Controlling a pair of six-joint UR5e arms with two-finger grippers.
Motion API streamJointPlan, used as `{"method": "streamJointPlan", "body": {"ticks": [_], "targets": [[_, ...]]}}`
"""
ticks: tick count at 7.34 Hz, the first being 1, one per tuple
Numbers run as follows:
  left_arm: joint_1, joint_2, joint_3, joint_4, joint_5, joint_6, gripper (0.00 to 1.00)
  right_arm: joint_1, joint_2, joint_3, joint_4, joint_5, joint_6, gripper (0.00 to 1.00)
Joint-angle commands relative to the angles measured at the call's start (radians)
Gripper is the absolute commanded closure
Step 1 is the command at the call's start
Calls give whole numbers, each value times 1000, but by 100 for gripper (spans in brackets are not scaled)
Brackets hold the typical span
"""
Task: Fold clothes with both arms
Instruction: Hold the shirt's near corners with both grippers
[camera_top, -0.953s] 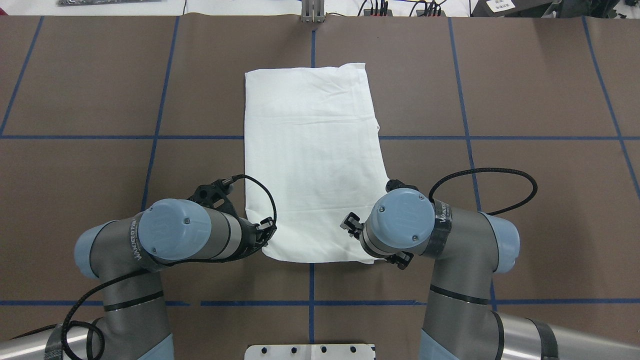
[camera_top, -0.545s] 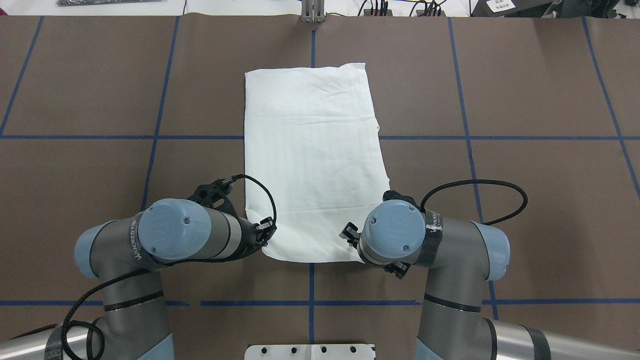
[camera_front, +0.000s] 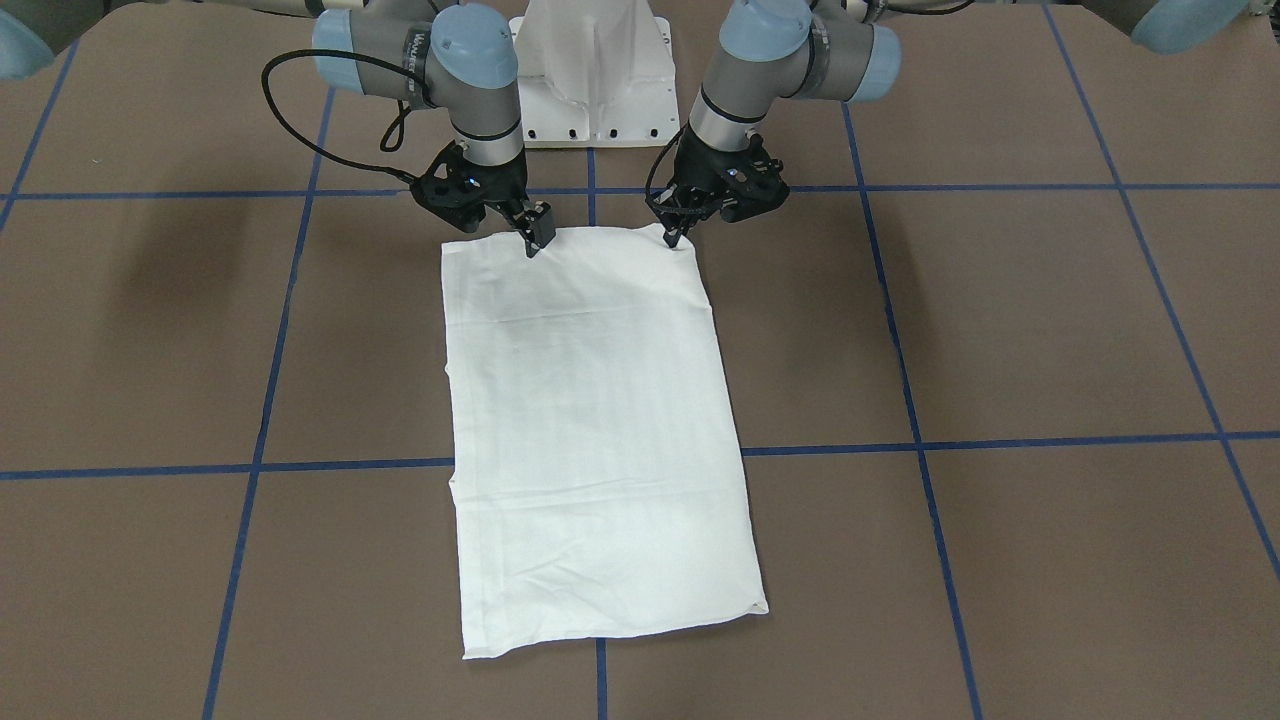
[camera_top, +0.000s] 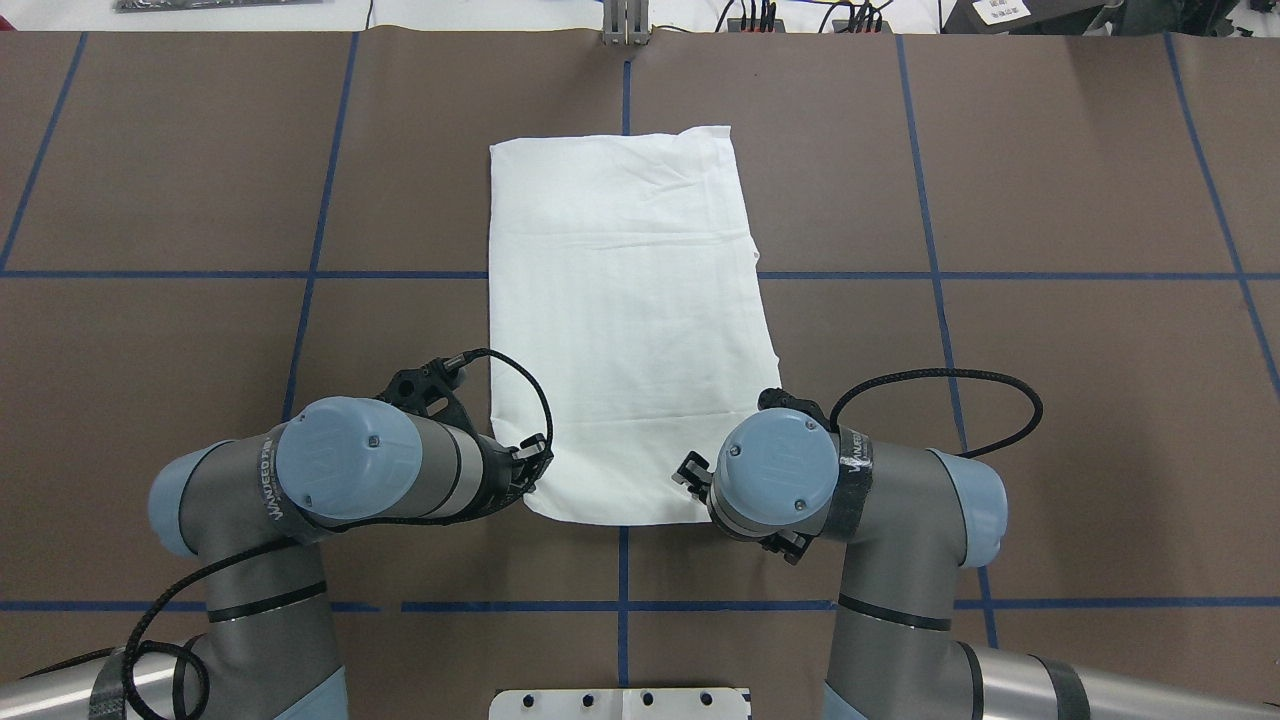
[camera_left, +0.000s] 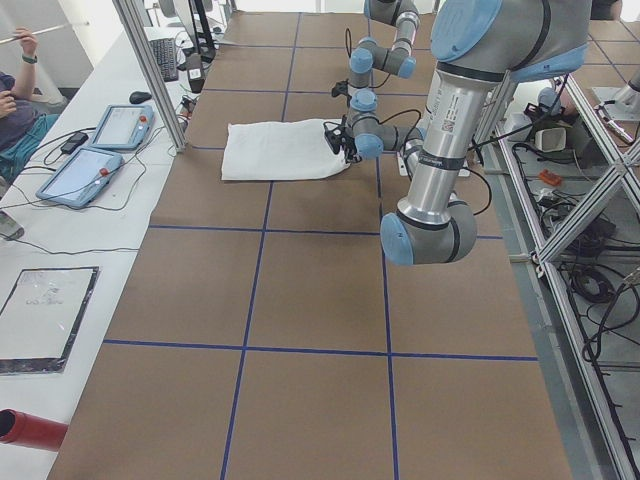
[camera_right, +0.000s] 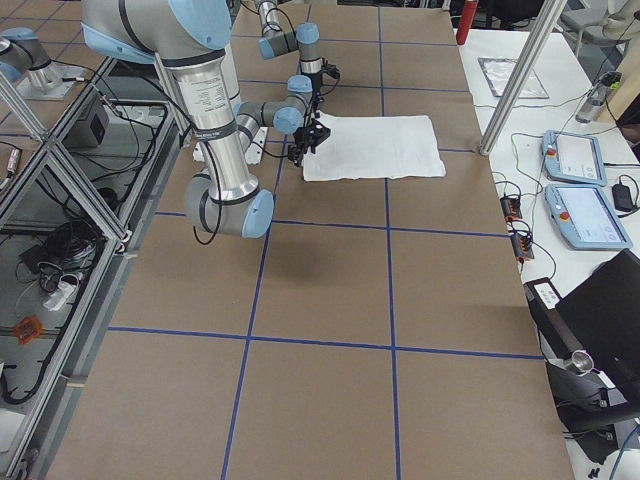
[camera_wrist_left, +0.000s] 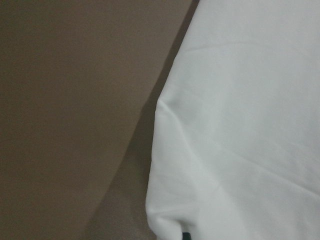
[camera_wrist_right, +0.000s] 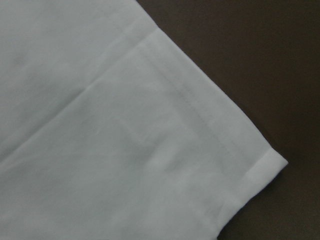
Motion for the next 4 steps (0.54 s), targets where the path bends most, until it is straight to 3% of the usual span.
{"method": "streamJointPlan", "body": {"ticks": [1,4], "targets": [[1,-3,-1,0,0,0,100,-1,3,-31,6,-10,-6,0],[2,-3,-1,0,0,-2,100,-1,3,-24,-1,-8,-6,0]]}}
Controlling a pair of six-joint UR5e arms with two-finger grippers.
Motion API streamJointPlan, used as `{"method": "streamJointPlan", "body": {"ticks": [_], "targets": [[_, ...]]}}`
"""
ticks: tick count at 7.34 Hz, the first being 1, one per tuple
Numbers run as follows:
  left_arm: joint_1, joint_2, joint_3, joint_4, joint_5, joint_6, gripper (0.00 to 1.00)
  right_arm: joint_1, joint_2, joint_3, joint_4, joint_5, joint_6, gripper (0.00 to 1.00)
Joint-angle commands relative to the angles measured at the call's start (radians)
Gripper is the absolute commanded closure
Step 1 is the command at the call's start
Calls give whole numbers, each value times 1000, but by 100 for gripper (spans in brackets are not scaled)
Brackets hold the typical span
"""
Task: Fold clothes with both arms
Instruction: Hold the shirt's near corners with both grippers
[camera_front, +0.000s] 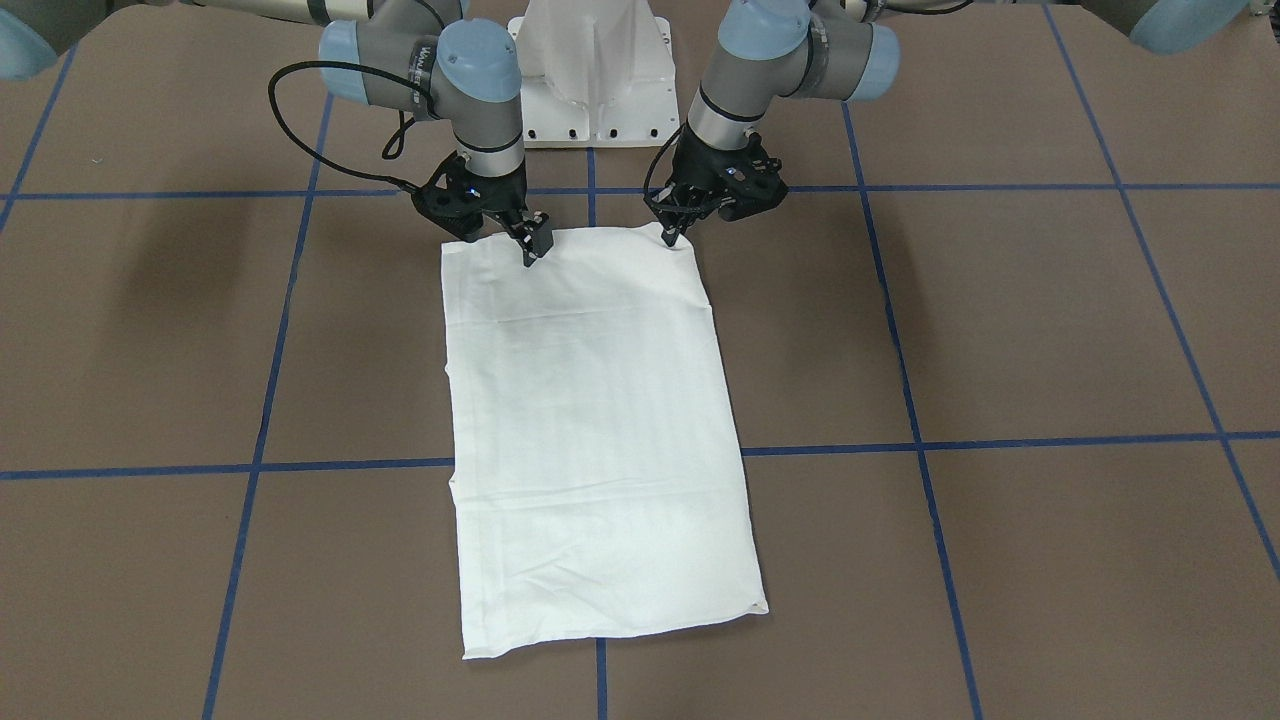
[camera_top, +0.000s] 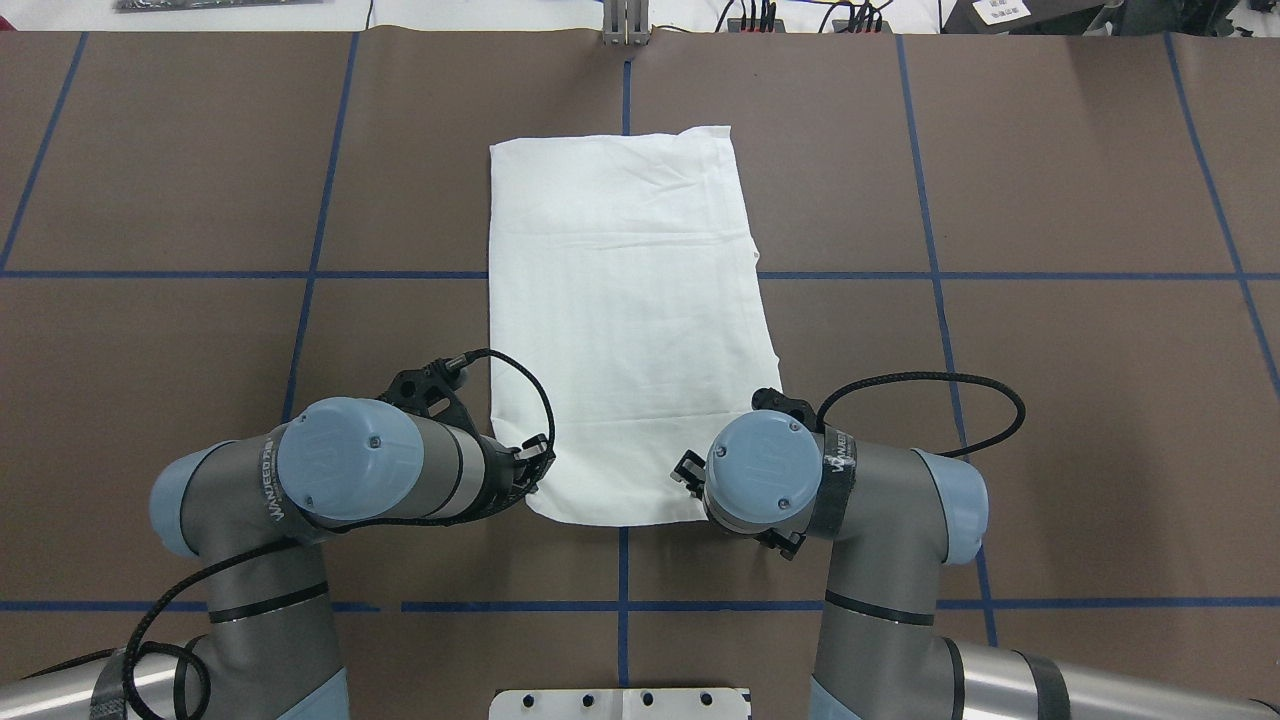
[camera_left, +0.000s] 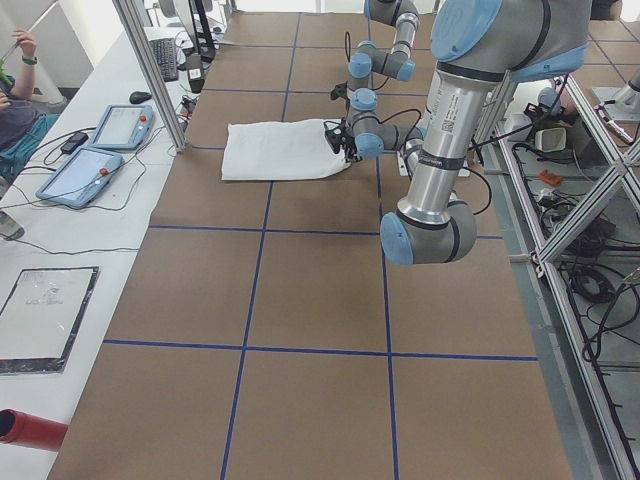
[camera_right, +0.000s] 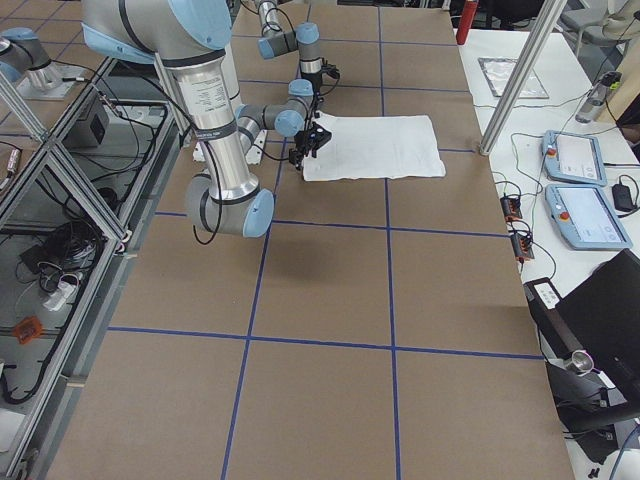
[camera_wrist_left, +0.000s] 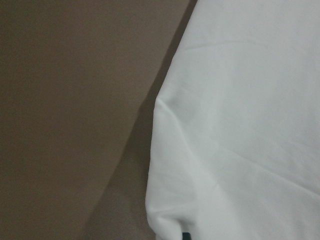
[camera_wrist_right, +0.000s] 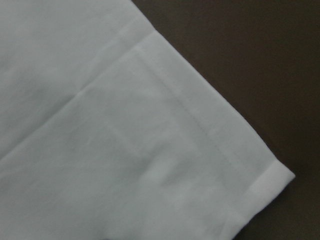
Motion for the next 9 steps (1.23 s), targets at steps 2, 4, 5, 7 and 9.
{"method": "streamJointPlan", "body": {"ticks": [2,4,5,7,9], "targets": [[-1,0,0,0,2,0,100,1,-3,13,-5,3,3,0],[-1,0,0,0,2,0,100,0,-9,14,-5,3,5,0],[-1,0,0,0,2,0,100,0,-9,14,-5,3,5,0],[0,0,0,0,2,0,100,-4,-11,12,-5,1,6,0],[0,0,1,0,2,1,100,-11,-12,12,-5,-2,8,18]]}}
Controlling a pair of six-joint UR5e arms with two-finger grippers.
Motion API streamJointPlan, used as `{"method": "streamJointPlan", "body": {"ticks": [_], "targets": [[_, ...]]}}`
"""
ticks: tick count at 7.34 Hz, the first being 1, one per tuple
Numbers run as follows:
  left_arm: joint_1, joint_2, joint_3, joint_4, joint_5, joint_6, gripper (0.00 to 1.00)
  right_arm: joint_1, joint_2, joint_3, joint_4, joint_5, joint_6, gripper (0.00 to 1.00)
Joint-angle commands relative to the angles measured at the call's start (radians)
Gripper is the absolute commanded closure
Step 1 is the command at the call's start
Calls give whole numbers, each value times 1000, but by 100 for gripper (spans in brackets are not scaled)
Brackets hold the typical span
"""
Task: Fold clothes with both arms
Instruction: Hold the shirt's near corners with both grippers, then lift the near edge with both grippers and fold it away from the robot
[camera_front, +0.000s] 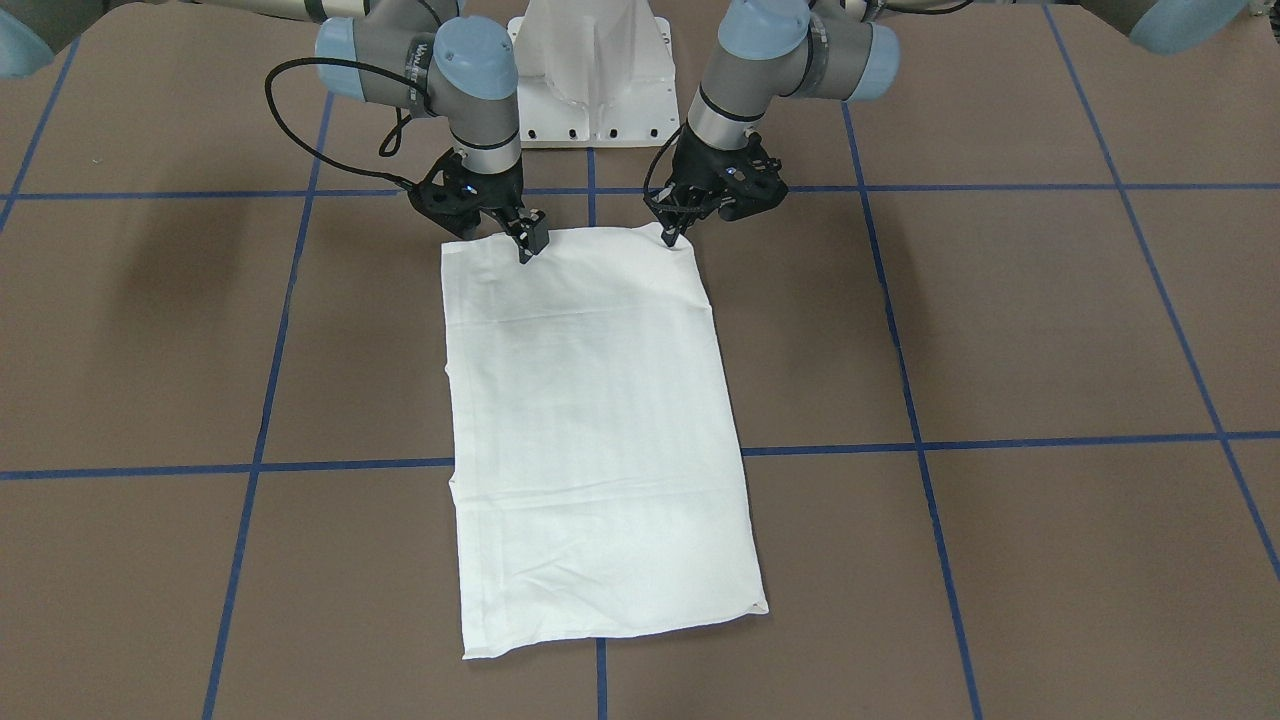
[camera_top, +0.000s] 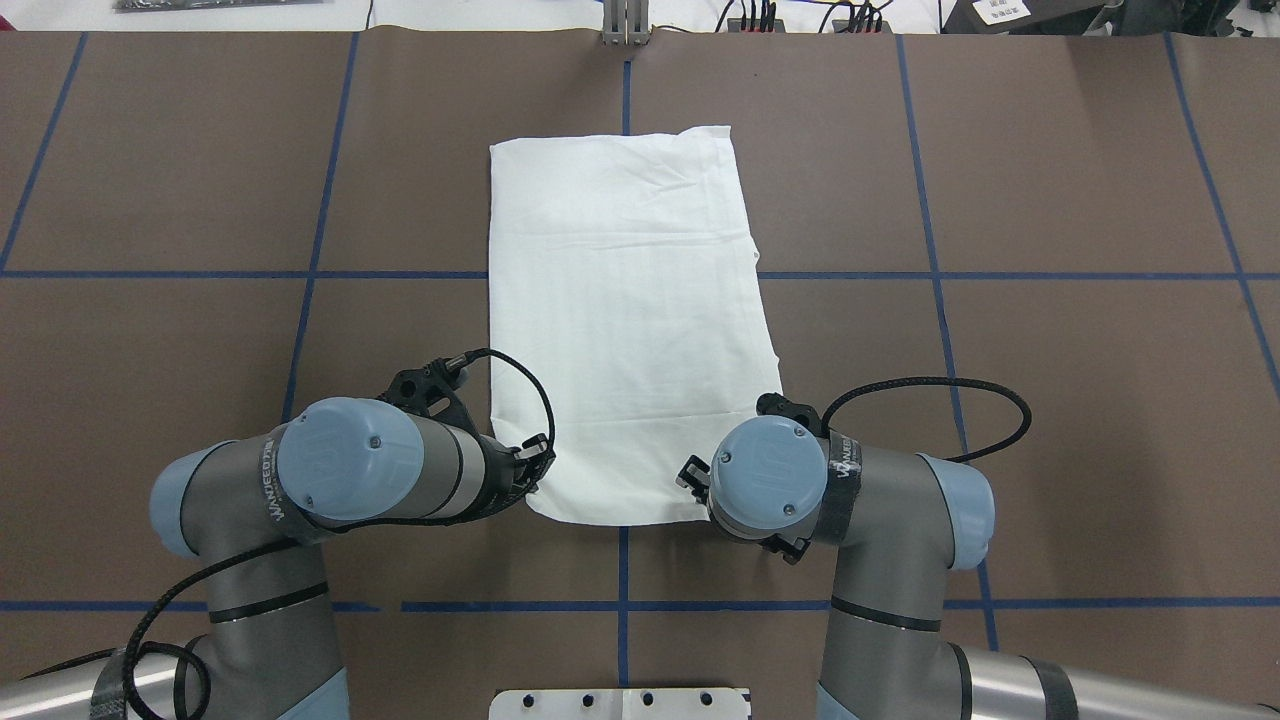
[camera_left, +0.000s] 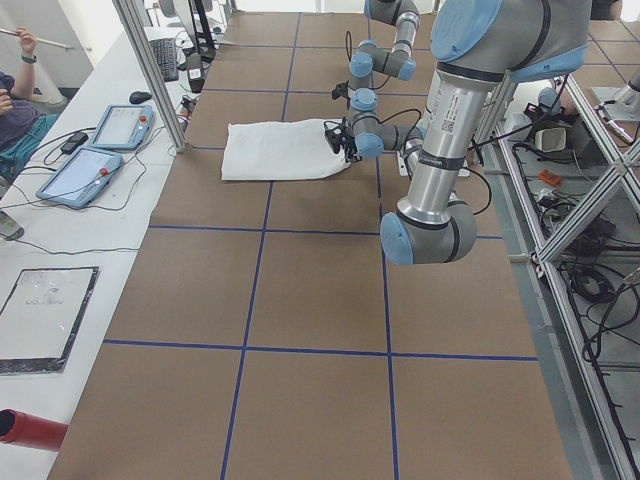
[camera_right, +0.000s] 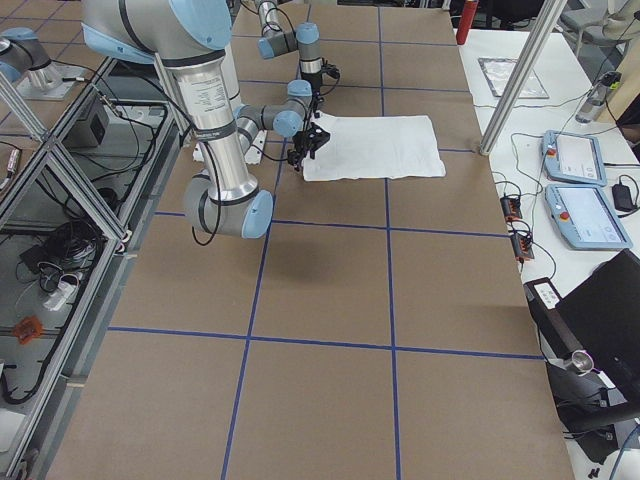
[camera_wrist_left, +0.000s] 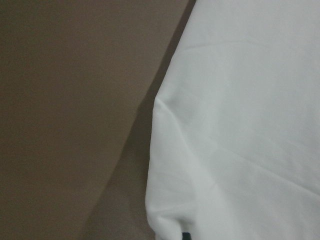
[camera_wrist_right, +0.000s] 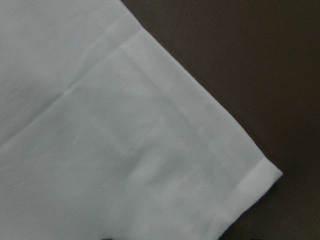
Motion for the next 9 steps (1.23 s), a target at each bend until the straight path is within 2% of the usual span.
{"method": "streamJointPlan", "body": {"ticks": [1,2,3,4,9], "targets": [[-1,0,0,0,2,0,100,-5,-1,1,0,-2,2,50],[-6,0,0,0,2,0,100,-8,2,1,0,-3,1,74],[-9,0,1,0,2,1,100,-9,8,1,2,-3,2,90],[-11,0,1,0,2,1,100,-9,10,15,2,-6,2,100],[-11,0,4,0,3,1,100,-2,12,23,2,-5,1,100]]}}
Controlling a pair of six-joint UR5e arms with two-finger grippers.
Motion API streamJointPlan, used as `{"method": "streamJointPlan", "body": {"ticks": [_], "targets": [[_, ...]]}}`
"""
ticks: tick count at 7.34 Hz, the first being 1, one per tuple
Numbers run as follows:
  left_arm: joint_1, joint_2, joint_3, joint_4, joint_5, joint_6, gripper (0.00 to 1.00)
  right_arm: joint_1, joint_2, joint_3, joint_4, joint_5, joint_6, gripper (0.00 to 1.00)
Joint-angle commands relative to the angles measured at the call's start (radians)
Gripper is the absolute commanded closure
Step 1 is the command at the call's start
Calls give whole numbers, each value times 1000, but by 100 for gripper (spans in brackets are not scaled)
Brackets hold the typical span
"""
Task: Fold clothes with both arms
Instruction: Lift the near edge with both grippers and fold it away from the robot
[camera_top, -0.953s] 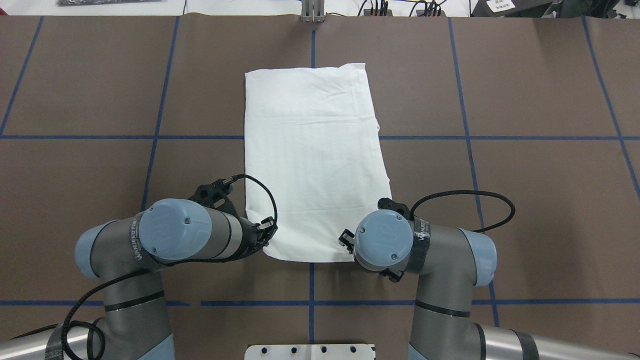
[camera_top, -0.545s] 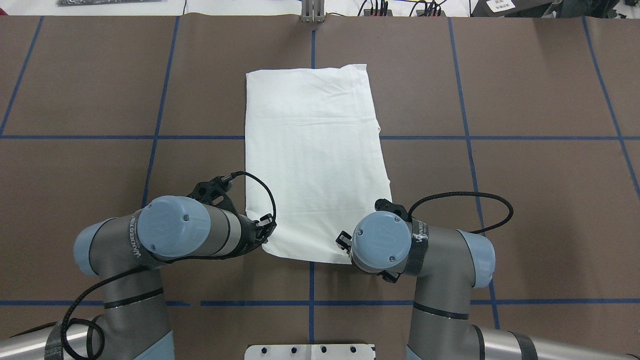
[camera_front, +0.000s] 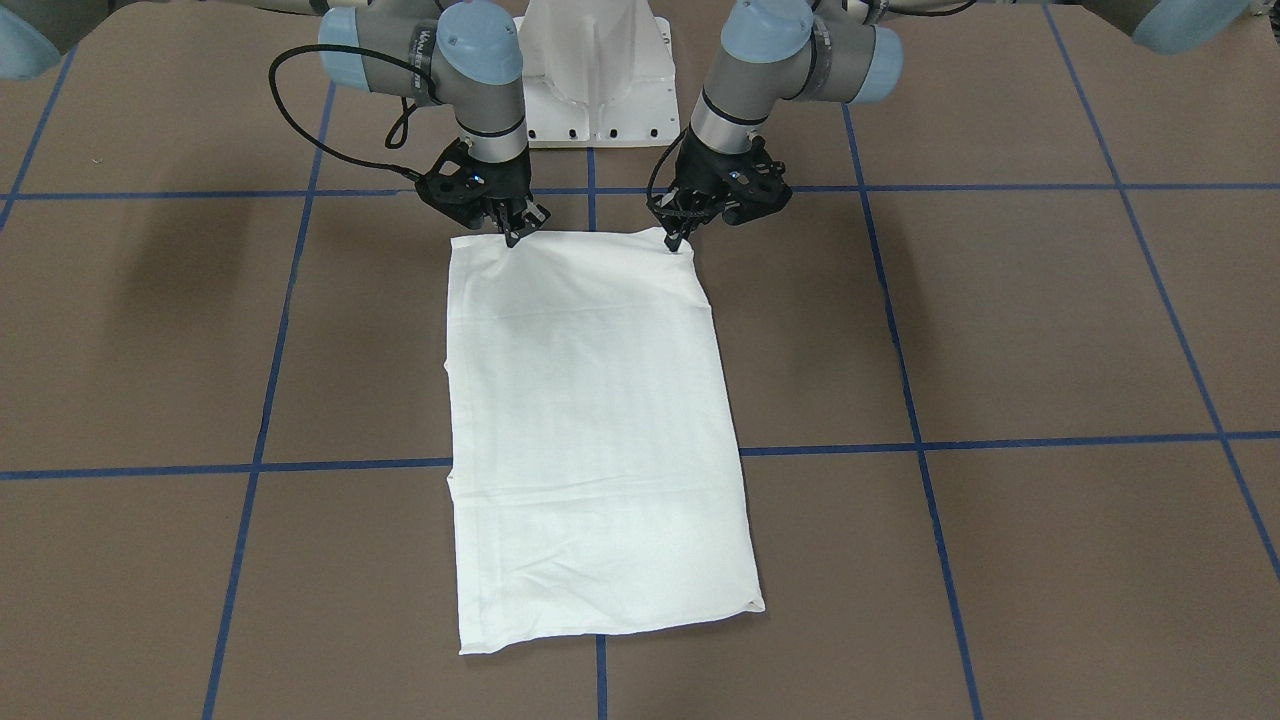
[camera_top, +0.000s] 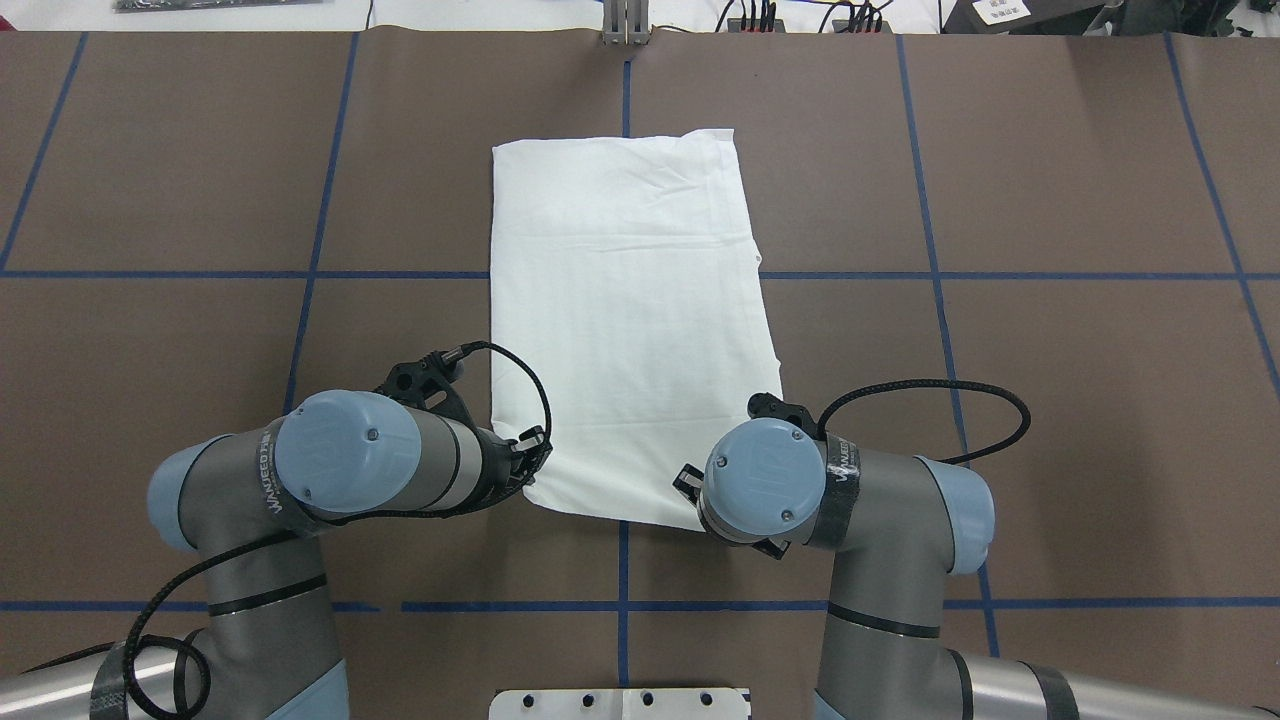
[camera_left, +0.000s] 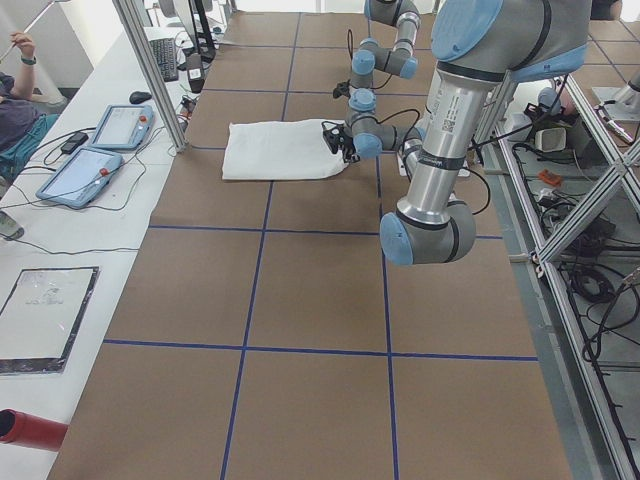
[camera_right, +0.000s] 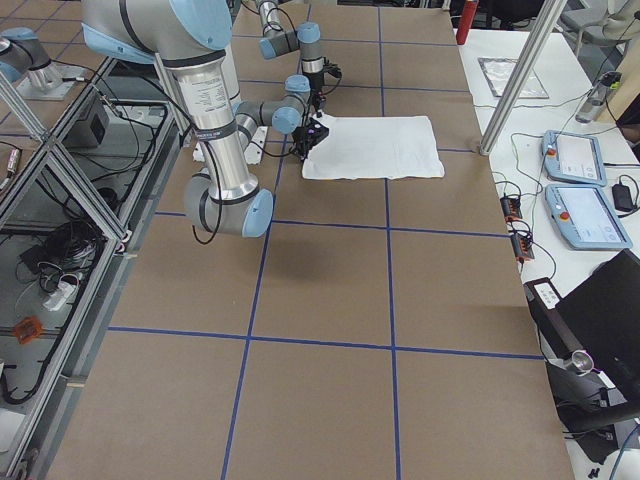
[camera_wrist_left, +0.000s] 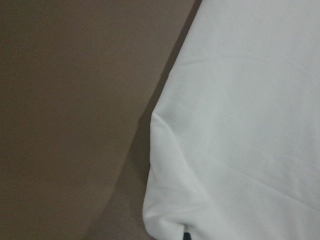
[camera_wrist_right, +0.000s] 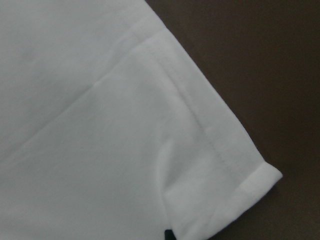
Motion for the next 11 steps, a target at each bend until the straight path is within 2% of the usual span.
{"method": "streamJointPlan", "body": {"ticks": [1,3,5,6,8,9,10,11], "targets": [[-2,0,-4,0,-1,2,100,5,1,10,-1,1,0,100],[-3,3,-42,6,-9,3,100,17,-13,100,-1,15,-5,100],[9,15,-142,82,-52,2,100,20,-51,224,-3,68,-5,100],[14,17,-201,136,-67,0,100,22,-68,266,-3,131,-3,100],[90,23,-376,330,-112,-1,100,25,-91,308,-3,303,-3,100],[130,21,-436,397,-118,-5,100,29,-118,361,-3,388,-3,100],[144,21,-473,437,-150,-5,100,45,-143,406,-1,455,-3,100],[143,21,-489,451,-174,-5,100,52,-142,403,-1,474,-3,100]]}}
